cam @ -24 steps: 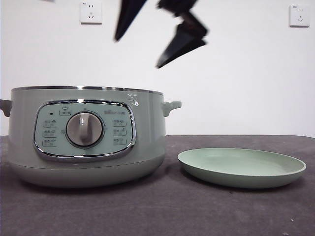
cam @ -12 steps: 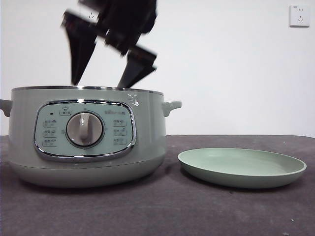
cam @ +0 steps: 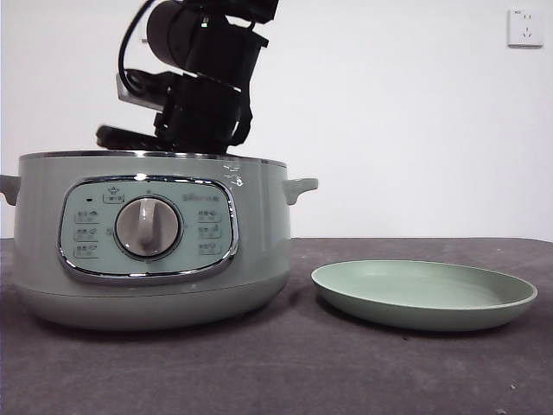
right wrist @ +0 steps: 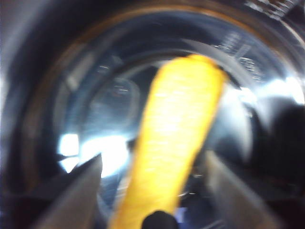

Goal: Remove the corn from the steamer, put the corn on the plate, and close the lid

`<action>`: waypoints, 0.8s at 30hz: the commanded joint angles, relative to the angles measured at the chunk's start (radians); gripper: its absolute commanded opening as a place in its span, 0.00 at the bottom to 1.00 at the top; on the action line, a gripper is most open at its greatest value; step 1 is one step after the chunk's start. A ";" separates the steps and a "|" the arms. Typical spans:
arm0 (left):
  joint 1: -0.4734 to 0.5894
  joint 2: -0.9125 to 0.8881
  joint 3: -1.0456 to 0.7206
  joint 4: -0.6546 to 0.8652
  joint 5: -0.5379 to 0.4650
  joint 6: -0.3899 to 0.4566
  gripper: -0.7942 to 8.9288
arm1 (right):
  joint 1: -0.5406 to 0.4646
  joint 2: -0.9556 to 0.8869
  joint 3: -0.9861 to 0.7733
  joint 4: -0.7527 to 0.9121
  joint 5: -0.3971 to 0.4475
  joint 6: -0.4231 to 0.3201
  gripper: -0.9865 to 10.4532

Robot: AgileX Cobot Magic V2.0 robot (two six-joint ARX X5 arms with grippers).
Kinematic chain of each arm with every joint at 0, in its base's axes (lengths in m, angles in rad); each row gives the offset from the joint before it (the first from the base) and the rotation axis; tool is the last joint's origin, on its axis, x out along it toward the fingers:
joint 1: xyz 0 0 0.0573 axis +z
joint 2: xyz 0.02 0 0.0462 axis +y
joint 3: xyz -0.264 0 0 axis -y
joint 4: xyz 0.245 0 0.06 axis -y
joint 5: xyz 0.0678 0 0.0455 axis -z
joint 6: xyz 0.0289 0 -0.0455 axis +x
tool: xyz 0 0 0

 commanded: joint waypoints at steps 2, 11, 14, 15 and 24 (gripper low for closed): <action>0.000 -0.011 0.009 0.042 -0.008 -0.011 0.07 | 0.003 0.012 0.001 0.011 0.002 -0.006 0.07; 0.000 -0.003 0.009 0.043 -0.006 -0.014 0.07 | -0.005 -0.058 0.039 -0.031 0.003 -0.006 0.07; 0.000 0.016 0.009 0.045 0.001 -0.014 0.07 | -0.011 -0.132 0.039 -0.076 0.004 -0.006 0.07; 0.000 0.030 0.009 0.049 0.002 -0.014 0.07 | -0.015 -0.164 0.039 -0.100 0.005 -0.007 0.07; -0.001 0.149 0.009 0.157 0.121 -0.013 0.07 | -0.126 -0.347 0.039 -0.370 0.023 -0.006 0.07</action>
